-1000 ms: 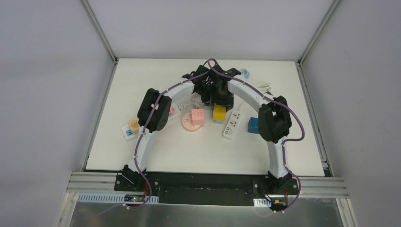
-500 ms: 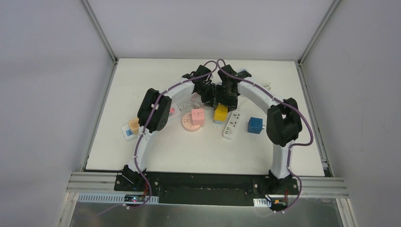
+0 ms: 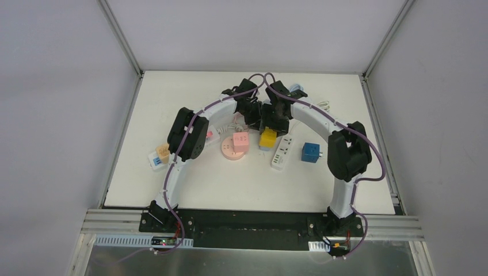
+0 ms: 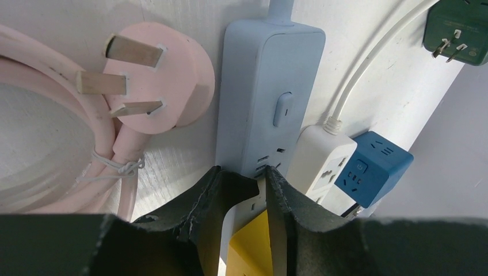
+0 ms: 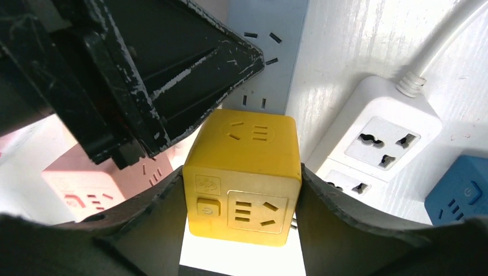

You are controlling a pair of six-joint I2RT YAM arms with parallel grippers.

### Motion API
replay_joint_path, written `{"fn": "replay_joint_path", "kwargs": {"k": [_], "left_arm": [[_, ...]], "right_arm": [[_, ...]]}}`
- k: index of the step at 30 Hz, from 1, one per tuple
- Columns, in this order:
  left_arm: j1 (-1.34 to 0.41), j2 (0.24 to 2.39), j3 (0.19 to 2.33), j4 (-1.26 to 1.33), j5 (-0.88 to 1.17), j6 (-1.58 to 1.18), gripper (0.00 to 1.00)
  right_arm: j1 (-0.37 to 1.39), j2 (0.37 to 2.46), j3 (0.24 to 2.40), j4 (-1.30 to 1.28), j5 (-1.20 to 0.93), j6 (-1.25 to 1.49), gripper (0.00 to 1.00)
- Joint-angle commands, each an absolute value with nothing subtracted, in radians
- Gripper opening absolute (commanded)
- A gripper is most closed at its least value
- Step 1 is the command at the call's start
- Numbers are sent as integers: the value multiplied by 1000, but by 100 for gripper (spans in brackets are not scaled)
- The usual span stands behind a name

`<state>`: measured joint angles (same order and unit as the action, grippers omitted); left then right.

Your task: Pull the plug off the socket

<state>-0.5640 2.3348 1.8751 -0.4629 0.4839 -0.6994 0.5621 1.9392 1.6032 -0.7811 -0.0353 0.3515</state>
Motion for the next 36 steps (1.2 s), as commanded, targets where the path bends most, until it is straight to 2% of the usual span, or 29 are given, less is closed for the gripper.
{"fn": "replay_joint_path", "kwargs": {"k": [1, 8, 11, 16, 22, 28, 32, 36], "left_arm": [[-601, 2380, 1904, -638, 396, -643, 30], [-604, 2389, 1920, -652, 403, -641, 31], [-603, 2393, 1925, -653, 409, -643, 31], [-604, 2395, 1928, -652, 413, -647, 31], [-604, 2392, 1927, -659, 405, -649, 30], [-604, 2394, 1924, -658, 413, -655, 30], [-603, 2393, 1924, -663, 414, -654, 30], [-603, 2393, 1924, -664, 415, -650, 30]], "right_arm": [[575, 1790, 1595, -552, -130, 346, 0], [609, 1854, 1700, -693, 107, 362, 0], [608, 1842, 1694, -676, 67, 339, 0], [578, 1826, 1672, -630, -140, 389, 0], [572, 1988, 1819, -869, 43, 455, 0], [588, 2061, 1851, -886, 97, 447, 0], [588, 2006, 1810, -842, 71, 431, 0], [581, 1850, 1667, -656, 12, 397, 0]]}}
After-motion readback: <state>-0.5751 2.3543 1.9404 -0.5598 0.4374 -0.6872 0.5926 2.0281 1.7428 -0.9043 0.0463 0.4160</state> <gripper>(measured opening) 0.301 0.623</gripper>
